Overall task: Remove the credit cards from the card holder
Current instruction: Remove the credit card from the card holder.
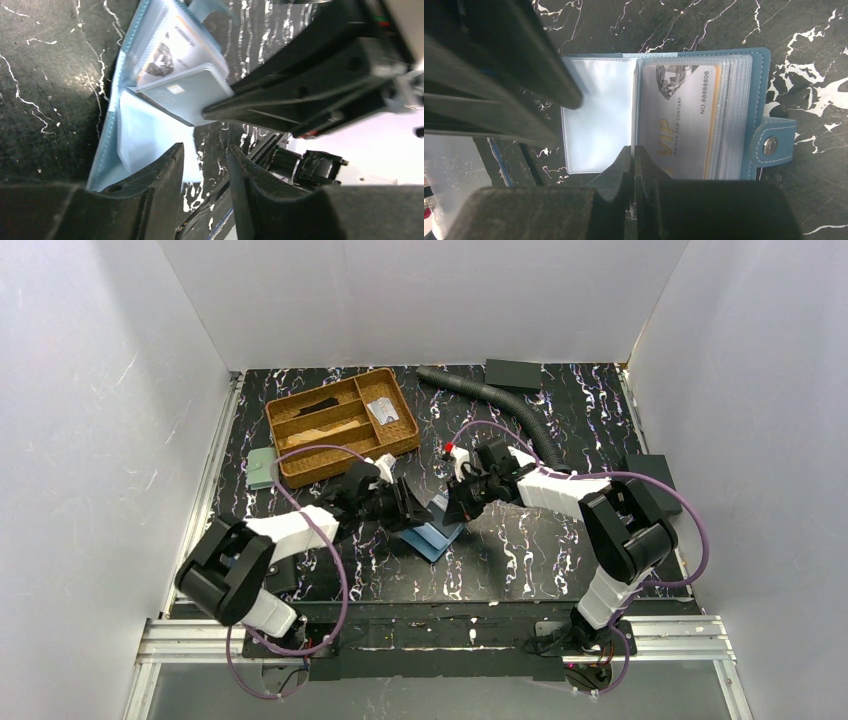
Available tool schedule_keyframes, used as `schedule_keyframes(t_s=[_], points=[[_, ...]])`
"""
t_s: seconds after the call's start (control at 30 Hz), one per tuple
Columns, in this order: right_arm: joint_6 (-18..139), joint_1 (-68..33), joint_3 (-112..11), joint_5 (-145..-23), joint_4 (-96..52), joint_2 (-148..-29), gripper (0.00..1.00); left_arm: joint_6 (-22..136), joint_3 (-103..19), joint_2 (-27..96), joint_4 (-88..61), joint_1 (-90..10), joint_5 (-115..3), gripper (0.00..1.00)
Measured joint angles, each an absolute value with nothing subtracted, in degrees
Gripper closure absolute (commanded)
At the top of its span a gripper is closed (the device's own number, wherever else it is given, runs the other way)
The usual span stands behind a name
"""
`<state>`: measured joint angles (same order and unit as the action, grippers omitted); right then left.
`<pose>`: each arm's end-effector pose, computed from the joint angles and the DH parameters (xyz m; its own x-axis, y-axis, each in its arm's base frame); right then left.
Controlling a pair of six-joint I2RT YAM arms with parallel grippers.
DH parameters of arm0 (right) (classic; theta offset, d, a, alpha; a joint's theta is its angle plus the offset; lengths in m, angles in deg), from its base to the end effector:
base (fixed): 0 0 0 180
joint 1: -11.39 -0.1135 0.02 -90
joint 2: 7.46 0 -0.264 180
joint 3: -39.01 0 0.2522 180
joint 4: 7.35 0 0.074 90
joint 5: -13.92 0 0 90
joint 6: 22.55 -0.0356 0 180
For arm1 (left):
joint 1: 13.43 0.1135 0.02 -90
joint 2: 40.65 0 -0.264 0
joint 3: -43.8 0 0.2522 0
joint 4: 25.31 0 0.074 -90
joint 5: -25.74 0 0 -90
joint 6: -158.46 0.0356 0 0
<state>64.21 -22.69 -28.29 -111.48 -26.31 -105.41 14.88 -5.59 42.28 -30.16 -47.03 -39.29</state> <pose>0.2702 0.2077 0.1679 -0.6732 -0.3998 -0.6220 -0.7308 0.4882 0.4771 0.2340 -0.1735 0.1851 -0.8893 -0.2850 -0.3577 0.1592 0.5404 -0.8262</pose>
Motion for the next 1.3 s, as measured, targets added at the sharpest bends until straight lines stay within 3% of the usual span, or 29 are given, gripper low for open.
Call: schedule_keyframes(t_s=[0.13, 0.27, 0.4, 0.9, 0.97, 1.17, 1.3], points=[[64.2, -22.3, -28.3, -112.2, -26.2, -105.5, 0.87, 13.7, -6.4, 48.4, -31.7, -47.6, -38.9, 0.69], [64.2, -22.0, -28.3, -112.6, -26.1, -105.5, 0.75, 13.3, -6.4, 51.3, -32.3, -47.7, -39.4, 0.68], [64.3, -21.7, -28.3, -113.7, -26.1, -105.6, 0.69, 13.3, -6.0, 52.8, -32.8, -47.7, -39.7, 0.66], [64.6, -18.9, -28.3, -116.9, -26.6, -106.6, 0.65, 12.9, -4.0, 54.5, -39.6, -47.7, -39.5, 0.62], [64.7, -18.7, -28.3, -117.2, -26.6, -106.6, 0.67, 12.6, -3.4, 54.5, -40.8, -47.7, -39.5, 0.61], [64.6, -18.6, -28.3, -118.0, -26.7, -106.6, 0.97, 11.2, -2.0, 54.7, -44.1, -47.7, -39.3, 0.60], [63.7, -18.5, -28.3, -119.1, -26.5, -106.9, 0.99, 9.2, -0.5, 55.1, -47.6, -47.2, -39.0, 0.56]])
